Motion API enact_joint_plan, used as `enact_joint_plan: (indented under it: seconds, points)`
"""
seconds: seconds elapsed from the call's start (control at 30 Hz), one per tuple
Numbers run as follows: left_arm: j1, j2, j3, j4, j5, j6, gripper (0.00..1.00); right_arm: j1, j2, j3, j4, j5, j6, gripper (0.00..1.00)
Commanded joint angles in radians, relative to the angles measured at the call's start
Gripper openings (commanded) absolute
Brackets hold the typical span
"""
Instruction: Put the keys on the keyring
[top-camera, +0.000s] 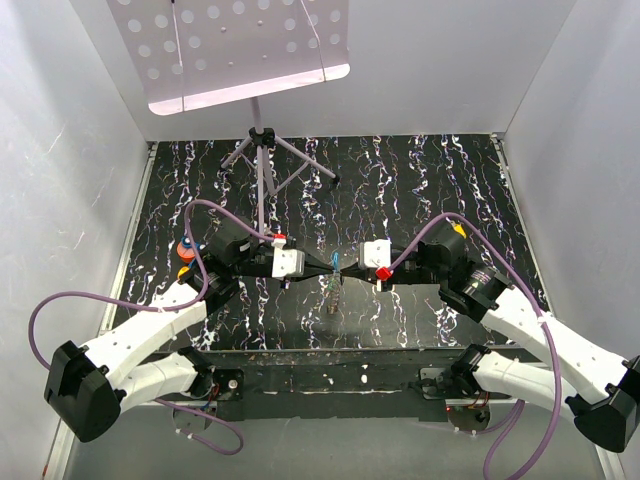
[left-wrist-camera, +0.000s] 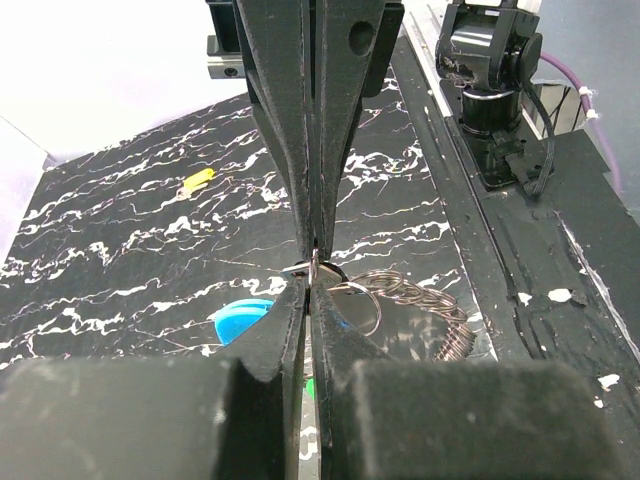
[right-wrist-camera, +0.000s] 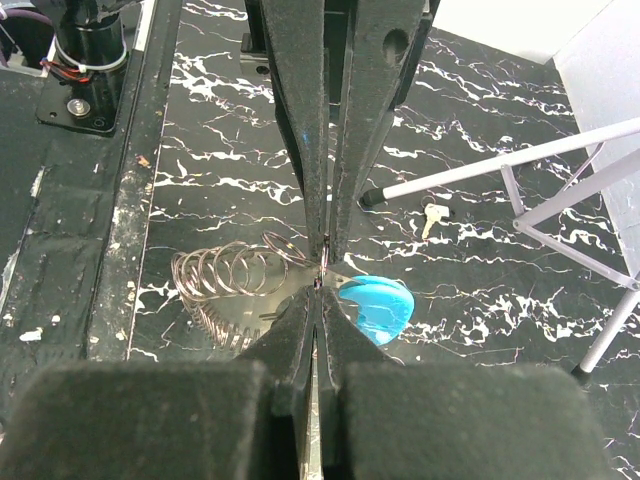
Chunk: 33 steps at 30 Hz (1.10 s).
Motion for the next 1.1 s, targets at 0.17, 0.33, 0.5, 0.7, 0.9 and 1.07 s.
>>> enact_joint_plan:
  seconds: [0.17,0.33,0.5,0.7,0.9,1.07]
  points:
    - [-0.006,-0.007,0.041,-0.040,-0.026,0.044,0.00,0.001,-0.004,0.062,0.037,-0.013,0.009,0.01]
    - [-0.008,-0.012,0.041,-0.049,-0.034,0.053,0.00,0.000,-0.001,0.062,0.038,-0.008,0.017,0.01]
    - [-0.009,-0.012,0.043,-0.057,-0.041,0.064,0.00,0.000,0.001,0.065,0.041,-0.004,0.028,0.01]
    - [-0.009,-0.013,0.043,-0.056,-0.035,0.061,0.00,0.000,0.008,0.065,0.040,-0.010,0.028,0.01]
    - [-0.008,-0.015,0.037,-0.034,-0.029,0.046,0.00,0.000,0.024,0.074,0.032,-0.021,0.028,0.01]
    - [-0.008,-0.015,0.035,-0.026,-0.026,0.041,0.00,0.000,0.028,0.077,0.030,-0.024,0.029,0.01]
